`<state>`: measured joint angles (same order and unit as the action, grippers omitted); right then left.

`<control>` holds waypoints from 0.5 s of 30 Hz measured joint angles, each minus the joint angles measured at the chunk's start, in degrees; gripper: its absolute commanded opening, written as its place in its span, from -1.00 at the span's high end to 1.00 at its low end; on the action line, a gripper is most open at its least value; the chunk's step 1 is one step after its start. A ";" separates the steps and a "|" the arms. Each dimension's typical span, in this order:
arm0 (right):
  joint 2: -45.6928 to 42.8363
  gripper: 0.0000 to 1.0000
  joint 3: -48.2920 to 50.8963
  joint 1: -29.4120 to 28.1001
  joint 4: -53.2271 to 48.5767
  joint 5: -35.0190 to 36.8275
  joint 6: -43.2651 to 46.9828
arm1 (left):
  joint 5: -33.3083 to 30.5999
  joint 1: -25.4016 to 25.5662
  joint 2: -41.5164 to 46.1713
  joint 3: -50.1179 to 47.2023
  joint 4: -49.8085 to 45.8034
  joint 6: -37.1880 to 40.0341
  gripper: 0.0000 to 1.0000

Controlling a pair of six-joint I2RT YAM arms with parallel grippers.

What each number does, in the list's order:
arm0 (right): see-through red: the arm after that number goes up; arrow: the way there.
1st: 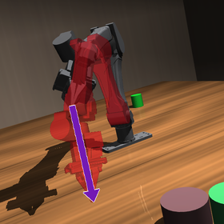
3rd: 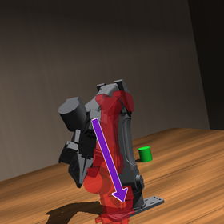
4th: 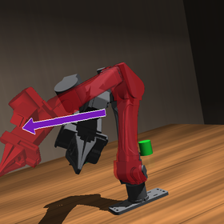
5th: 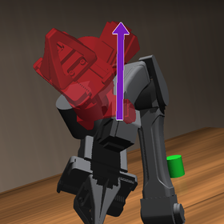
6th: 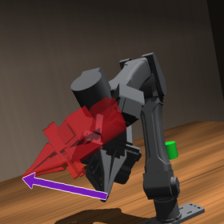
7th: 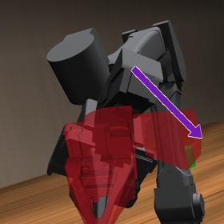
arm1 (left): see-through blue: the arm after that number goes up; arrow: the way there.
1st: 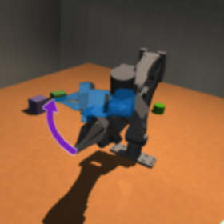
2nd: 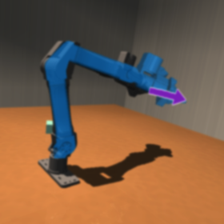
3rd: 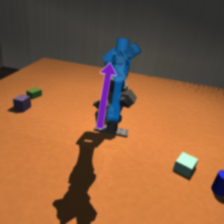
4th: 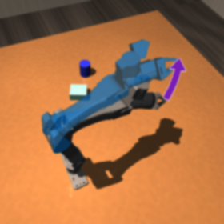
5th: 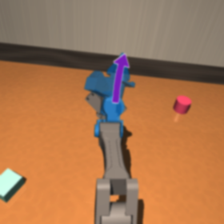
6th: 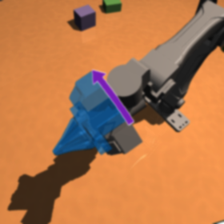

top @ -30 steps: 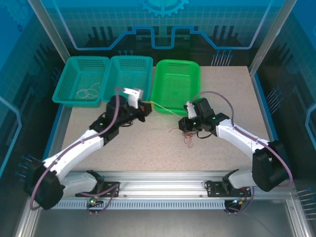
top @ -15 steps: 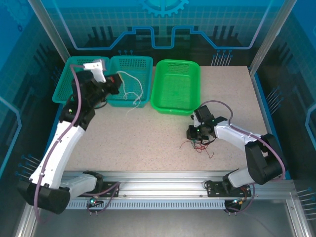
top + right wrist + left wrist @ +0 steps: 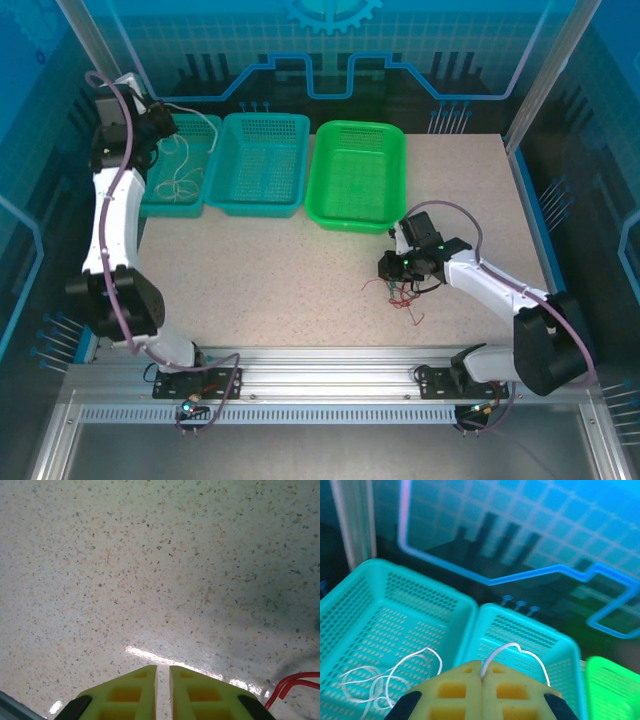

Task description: Untangle the cables

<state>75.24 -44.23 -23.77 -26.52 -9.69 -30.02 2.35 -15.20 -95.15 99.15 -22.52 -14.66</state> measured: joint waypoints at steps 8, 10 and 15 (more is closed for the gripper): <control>-3.96 0.70 -0.39 0.02 -2.45 -0.22 -0.02 | 1.60 -6.12 -9.55 4.98 -7.26 -1.90 -0.02; -4.57 0.70 -0.46 0.11 -2.62 -0.24 -0.02 | 2.86 -6.78 -8.61 4.37 -7.39 -2.64 -0.05; -4.68 0.74 -1.38 0.11 -2.99 -0.70 -0.02 | 11.15 -6.84 1.66 -4.87 -3.06 -8.24 -0.11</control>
<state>70.57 -45.60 -23.66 -29.52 -10.39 -30.04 13.50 -22.04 -93.49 94.28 -25.58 -22.90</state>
